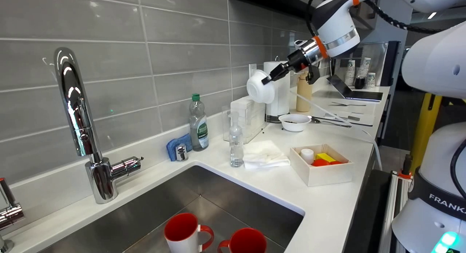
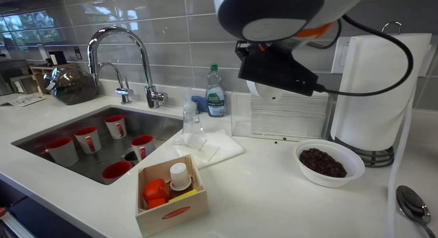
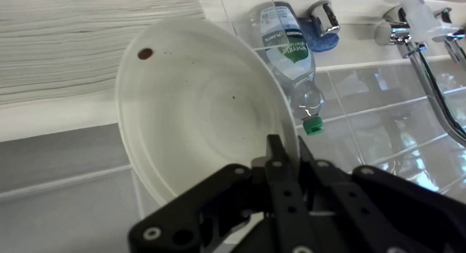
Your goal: Pour the contents out of the bowl on the left and into the bowl on the right.
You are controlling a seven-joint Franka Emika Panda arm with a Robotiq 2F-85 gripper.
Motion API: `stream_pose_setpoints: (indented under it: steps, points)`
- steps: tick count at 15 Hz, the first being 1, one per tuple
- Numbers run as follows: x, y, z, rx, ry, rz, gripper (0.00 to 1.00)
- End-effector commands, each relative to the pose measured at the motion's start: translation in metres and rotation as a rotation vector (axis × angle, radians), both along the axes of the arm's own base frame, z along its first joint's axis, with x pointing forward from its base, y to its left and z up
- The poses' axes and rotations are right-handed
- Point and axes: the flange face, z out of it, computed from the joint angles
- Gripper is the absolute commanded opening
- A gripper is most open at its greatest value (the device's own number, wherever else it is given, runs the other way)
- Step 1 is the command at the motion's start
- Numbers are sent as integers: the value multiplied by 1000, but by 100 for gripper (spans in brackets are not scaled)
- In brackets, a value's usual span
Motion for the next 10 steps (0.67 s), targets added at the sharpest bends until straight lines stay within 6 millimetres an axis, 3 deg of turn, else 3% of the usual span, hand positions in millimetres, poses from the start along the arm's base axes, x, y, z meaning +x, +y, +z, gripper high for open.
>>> stream_pose_setpoints:
  steps: [1, 8, 10]
  points:
    - [-16, 33, 0, -154, 66, -62, 0]
    - [-54, 64, -18, -371, 184, -127, 0]
    - [-51, 70, -33, -433, 207, -143, 0]
